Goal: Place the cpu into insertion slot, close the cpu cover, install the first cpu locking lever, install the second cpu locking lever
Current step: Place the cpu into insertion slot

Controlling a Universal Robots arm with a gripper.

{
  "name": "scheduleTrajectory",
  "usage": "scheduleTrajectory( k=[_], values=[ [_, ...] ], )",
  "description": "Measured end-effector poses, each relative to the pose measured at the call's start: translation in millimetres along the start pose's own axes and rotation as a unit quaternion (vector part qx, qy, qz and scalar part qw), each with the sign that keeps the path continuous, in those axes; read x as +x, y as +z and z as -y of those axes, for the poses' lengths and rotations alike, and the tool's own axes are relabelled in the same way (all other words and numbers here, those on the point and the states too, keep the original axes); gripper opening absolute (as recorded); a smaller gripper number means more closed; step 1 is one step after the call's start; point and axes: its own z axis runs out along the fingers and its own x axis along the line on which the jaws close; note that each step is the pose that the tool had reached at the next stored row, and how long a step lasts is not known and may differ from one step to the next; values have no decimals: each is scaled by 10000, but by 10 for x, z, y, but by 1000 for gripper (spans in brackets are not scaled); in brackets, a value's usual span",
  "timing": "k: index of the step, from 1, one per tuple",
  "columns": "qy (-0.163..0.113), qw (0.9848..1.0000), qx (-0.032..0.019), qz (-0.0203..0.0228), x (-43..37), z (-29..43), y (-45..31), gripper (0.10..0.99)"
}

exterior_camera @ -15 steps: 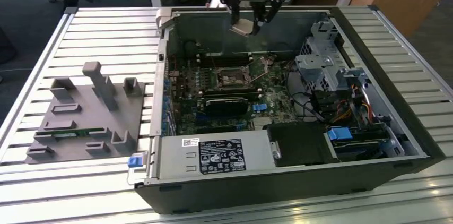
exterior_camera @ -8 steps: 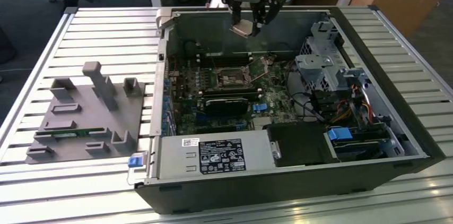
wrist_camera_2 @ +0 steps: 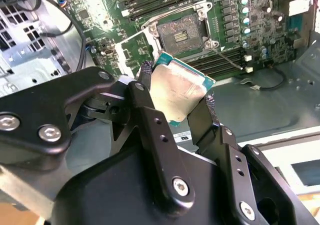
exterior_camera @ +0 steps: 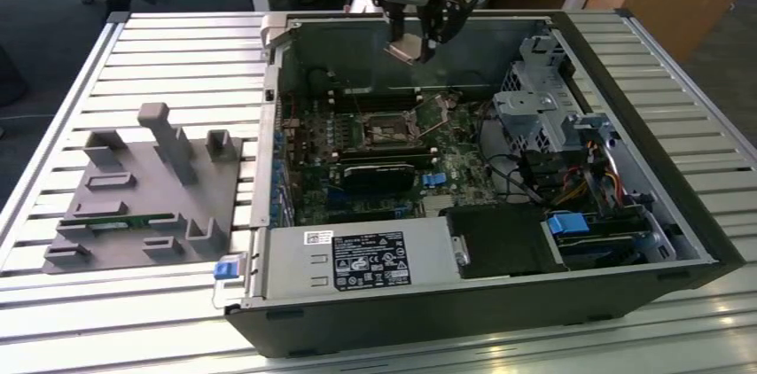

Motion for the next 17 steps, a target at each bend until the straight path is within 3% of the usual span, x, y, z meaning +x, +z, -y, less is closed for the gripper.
scheduleTrajectory(
  k=[8, 17],
  values=[
    [489, 9988, -10, 41, 2, 0, 36, 541],
    [919, 9957, -14, 82, 6, 0, 71, 541]
  ],
)
